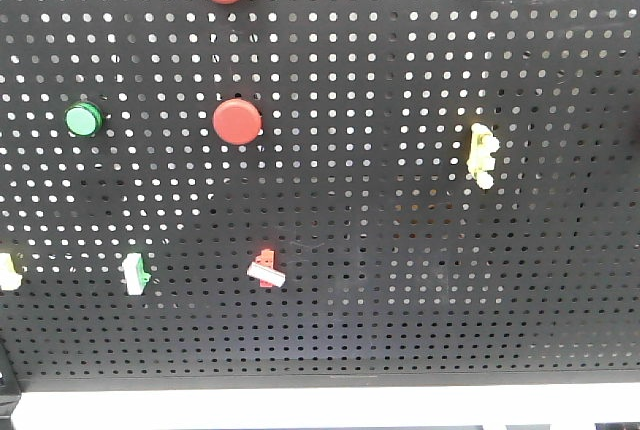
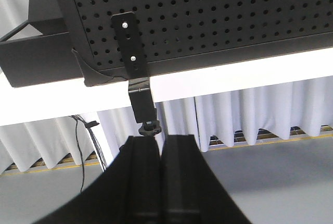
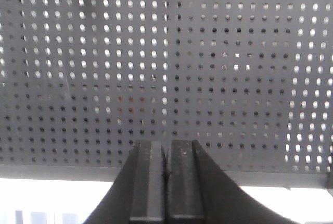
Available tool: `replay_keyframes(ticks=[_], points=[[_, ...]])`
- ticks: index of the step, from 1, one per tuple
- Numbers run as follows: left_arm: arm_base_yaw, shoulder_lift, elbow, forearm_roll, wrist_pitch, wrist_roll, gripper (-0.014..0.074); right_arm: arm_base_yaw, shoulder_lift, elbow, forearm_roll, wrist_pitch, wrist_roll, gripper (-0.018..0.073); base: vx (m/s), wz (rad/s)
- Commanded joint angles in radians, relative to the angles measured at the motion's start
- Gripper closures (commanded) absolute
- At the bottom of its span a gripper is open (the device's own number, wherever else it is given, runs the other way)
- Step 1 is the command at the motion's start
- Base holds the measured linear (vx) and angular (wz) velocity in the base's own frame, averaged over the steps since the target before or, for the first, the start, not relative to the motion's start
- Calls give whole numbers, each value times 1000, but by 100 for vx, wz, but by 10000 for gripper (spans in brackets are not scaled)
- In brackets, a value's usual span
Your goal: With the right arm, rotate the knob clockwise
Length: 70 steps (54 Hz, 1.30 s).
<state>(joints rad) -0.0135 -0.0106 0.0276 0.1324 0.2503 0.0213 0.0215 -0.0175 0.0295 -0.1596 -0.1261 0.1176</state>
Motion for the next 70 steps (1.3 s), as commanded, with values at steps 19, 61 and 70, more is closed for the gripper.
replay_keyframes(ticks=[19,61,70], points=[[-3,-16,27,-8,-76,-1,603,-1,120,-297,-132,30,-12,551,0,0],[-3,-16,27,-8,-76,-1,603,-1,413,-484,-194,-177,-20,174,0,0],[-3,-16,27,-8,-76,-1,603,-1,578,-586,-380,-176,7,175,0,0]])
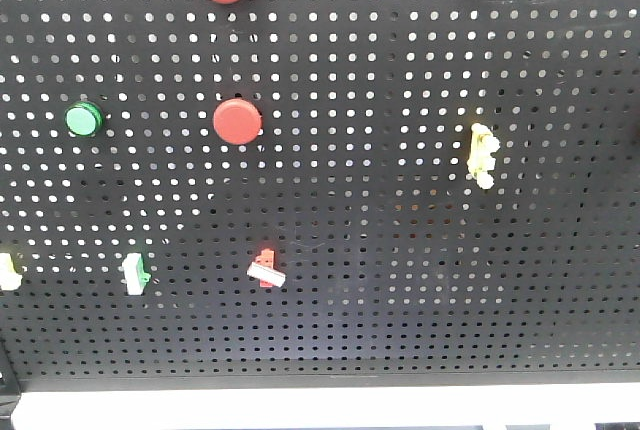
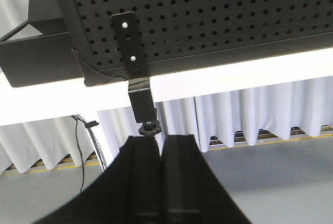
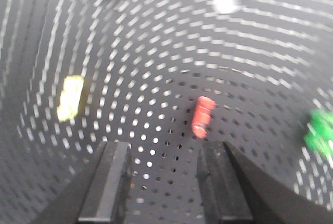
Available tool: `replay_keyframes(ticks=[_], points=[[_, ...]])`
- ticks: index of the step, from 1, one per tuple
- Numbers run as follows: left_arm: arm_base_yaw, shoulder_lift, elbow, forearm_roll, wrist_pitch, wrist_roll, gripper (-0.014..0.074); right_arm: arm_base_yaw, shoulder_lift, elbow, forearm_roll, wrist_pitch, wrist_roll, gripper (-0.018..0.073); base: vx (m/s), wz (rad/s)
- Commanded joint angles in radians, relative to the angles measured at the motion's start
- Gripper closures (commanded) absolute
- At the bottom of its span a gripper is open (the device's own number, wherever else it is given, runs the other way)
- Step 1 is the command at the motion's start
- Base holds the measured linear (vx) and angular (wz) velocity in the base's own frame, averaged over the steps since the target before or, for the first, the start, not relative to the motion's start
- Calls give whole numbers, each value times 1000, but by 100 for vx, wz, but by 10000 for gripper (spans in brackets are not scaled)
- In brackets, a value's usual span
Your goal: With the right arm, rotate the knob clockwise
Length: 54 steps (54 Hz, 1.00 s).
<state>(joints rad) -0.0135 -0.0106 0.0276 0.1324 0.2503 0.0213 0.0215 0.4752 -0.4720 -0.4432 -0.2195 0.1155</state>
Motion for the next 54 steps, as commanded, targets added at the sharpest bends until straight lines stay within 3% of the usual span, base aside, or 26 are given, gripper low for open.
replay_keyframes(ticks=[1,11,19,24,35,41,46,54], points=[[-3,-16,27,-8,-76,-1,603,-1,112,-106,-122,-83,10,175,0,0],[-3,-16,27,-8,-76,-1,603,-1,333,-343,-296,-99,68,175,0,0],[-3,-16,27,-8,-76,-1,603,-1,474,-509,-404,-182,199,175,0,0],[-3,-16,27,-8,-76,-1,603,-1,552,-603,-522,-239,282,175,0,0],[-3,-16,27,-8,-76,-1,603,8,649,-772,-735,-236,467,175,0,0],[-3,-16,27,-8,-76,-1,603,82,682,-851,-854,-168,492,175,0,0],[-3,-16,27,-8,-76,-1,603,189,708,-903,-933,-20,491,175,0,0],[-3,-16,27,-8,-76,-1,603,325,729,-956,-947,238,487,175,0,0]])
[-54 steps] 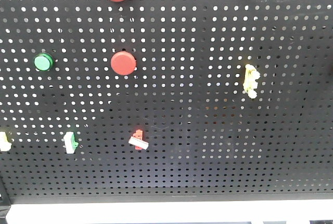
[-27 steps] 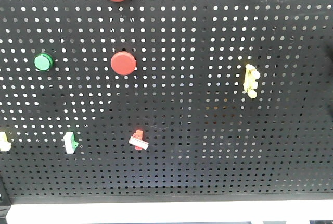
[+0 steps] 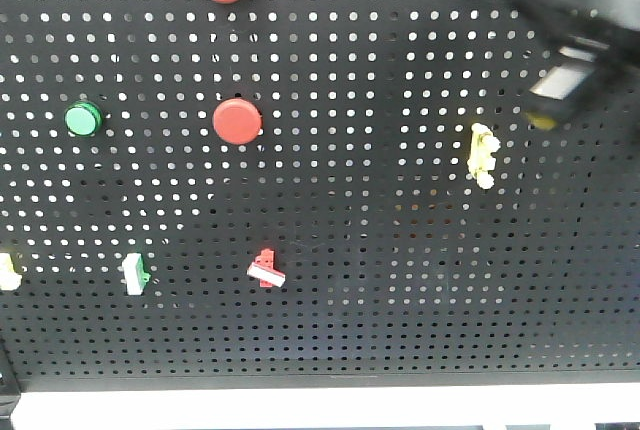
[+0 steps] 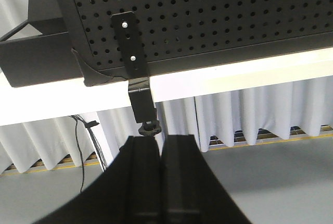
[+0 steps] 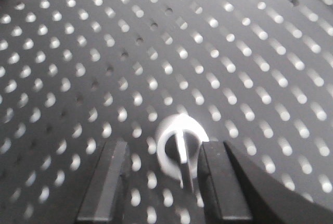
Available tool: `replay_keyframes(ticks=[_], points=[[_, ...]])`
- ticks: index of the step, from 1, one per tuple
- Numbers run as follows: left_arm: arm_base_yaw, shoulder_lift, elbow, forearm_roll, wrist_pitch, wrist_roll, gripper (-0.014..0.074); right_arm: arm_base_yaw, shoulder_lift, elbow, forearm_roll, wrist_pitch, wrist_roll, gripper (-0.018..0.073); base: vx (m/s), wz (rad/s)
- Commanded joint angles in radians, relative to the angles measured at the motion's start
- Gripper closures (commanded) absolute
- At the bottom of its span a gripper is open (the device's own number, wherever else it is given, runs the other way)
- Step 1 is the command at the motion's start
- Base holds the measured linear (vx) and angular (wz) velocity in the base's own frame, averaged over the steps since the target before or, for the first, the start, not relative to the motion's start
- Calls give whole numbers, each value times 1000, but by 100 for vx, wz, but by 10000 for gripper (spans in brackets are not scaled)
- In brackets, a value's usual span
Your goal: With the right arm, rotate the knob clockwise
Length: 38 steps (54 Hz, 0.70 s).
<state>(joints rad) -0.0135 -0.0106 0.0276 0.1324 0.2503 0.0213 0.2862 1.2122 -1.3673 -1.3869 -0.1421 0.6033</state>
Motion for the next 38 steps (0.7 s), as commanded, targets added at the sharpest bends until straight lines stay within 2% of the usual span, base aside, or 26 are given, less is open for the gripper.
replay_keyframes(ticks=[1,6,11,23,38], points=[[-3,-16,27,-8,-76,-1,603,69,-5,-65,-3,173,-4,175,0,0],[-3,-16,27,-8,-76,-1,603,107,15,-86,-38,209,-45,175,0,0],[-3,-16,27,-8,-76,-1,603,112,31,-102,-86,224,-57,175,0,0],[-3,-16,27,-8,-76,-1,603,110,54,-137,-95,287,-38,181,0,0],[-3,-16,27,-8,-76,-1,603,110,88,-174,-93,309,-37,286,0,0]])
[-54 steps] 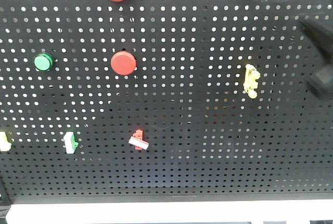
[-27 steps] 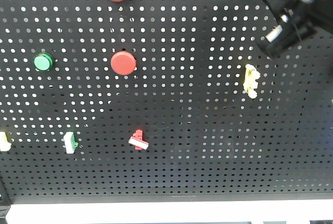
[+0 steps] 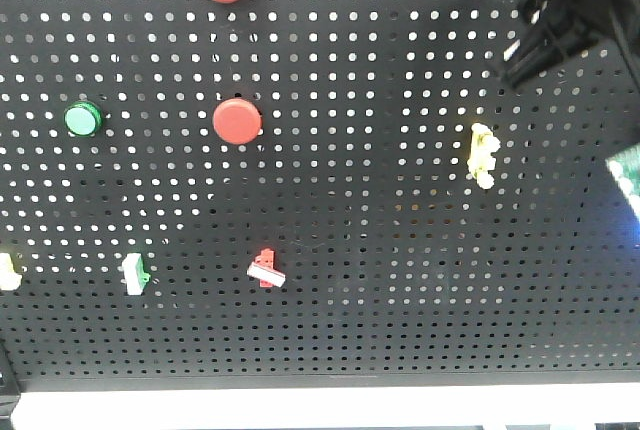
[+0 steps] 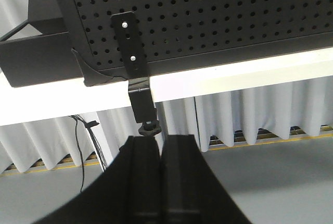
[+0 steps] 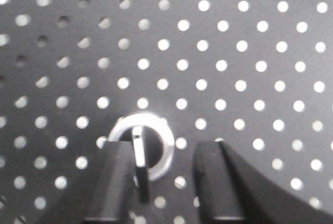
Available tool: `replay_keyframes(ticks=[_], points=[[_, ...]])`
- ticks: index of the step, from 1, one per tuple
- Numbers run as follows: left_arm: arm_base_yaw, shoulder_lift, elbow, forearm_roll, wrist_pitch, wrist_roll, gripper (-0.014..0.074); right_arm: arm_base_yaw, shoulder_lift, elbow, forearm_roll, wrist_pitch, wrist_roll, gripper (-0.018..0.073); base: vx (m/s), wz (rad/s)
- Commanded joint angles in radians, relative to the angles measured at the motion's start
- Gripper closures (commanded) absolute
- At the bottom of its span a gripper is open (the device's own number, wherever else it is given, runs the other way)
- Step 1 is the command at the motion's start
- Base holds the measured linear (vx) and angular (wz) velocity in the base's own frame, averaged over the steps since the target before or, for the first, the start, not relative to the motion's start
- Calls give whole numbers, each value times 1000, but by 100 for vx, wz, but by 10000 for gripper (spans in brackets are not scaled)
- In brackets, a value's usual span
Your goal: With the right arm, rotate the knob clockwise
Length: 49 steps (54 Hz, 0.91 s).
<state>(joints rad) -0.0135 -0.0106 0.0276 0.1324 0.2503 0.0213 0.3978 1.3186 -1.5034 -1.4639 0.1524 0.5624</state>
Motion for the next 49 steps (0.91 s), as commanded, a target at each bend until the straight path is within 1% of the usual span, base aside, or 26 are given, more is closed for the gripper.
replay_keyframes(ticks=[1,4,10,17,26,32,36,40,49], points=[[-3,-16,27,-8,-76,-1,603,-1,-18,-38,-12,16,4,292,0,0],[-3,-16,27,-8,-76,-1,603,-1,-18,-38,3,19,4,318,0,0],[-3,-16,27,-8,-76,-1,603,-1,-18,-38,3,26,4,371,0,0],[-3,-16,27,-8,-76,-1,603,-1,-18,-38,28,63,4,449,0,0],[-3,-16,27,-8,-76,-1,603,-1,-18,-38,111,81,4,568,0,0],[-3,-16,27,-8,-76,-1,603,-1,-18,-38,186,74,25,573,0,0],[-3,-16,27,-8,-76,-1,603,-1,-18,-38,244,74,88,572,0,0],[-3,-16,27,-8,-76,-1,603,-1,-19,-38,304,72,175,572,0,0],[-3,-16,27,-8,-76,-1,603,-1,-31,-38,402,36,370,570,0,0]])
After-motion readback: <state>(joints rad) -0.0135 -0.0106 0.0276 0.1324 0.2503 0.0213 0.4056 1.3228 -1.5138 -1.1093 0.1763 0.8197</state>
